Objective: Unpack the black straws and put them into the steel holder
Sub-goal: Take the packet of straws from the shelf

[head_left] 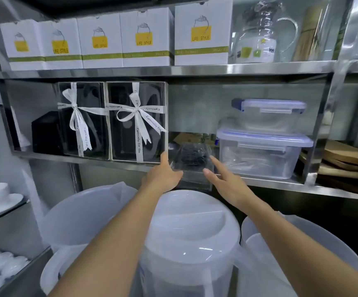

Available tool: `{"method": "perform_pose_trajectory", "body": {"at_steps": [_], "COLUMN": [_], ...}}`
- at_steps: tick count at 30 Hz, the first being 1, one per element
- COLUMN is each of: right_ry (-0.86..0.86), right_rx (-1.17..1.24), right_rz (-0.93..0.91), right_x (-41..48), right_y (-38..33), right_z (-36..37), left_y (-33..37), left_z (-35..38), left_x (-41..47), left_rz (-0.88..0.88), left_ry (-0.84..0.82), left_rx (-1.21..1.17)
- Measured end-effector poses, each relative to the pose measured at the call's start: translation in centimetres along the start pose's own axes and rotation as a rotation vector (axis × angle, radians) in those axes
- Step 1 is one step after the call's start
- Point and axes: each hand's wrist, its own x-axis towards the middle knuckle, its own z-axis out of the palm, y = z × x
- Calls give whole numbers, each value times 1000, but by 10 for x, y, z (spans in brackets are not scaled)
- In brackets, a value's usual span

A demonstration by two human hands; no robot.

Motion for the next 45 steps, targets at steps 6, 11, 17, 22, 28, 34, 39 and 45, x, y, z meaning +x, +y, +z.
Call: {"method": "perform_pose_trajectory", "body": {"at_steps": [6,11,17,22,28,34,39,45], "right_ry": [-45,32,158,302,402,449,495,514], "right_rx": [207,551,794,499,520,673,704,765], "right_rz": [89,159,-2,-53,-148,-246,-346,-433], "right_x": [1,-5,-12,-16,-26,-40,-61,-108], "right_y": [-1,-7,-6,-19,-45,-89,-129,-172], "right_z": [4,-9,-26,-24,-45,-77,-113,-153], "left_y": [-1,13,2,9,24,56,91,127], "left_z": [-2,-8,-13,-13,-39,-76,-120,-154], "left_x": [-2,-3,-8,-15,-32,-54,-83,-131], "left_rz": [19,-155,121,222,347,384,458,505], "left_ry": [-80,-21,7,162,375,323,367,390], "left_rx": [-361,-559,-586,-498,-576,-738,-781,-827]}}
